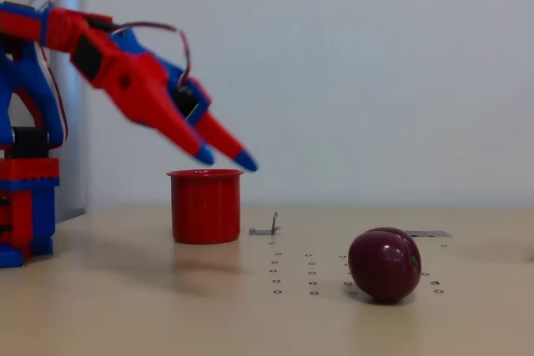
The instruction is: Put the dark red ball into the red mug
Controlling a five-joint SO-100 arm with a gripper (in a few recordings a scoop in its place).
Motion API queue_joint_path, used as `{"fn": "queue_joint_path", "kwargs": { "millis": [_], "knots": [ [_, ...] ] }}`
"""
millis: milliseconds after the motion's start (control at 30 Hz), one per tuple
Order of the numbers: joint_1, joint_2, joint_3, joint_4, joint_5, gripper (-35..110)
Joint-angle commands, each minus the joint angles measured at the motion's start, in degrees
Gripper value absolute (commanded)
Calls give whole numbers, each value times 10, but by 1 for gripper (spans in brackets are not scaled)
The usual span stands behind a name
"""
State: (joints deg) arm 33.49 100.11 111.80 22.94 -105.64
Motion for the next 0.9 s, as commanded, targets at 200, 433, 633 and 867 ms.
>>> {"fn": "queue_joint_path", "kwargs": {
  "millis": [200,433,633,867],
  "knots": [
    [-72,-71,-163,4,-26,46],
    [-127,-189,-312,69,-83,44],
    [-167,-280,-412,71,-72,47],
    [-157,-356,-475,75,-56,47]
  ]
}}
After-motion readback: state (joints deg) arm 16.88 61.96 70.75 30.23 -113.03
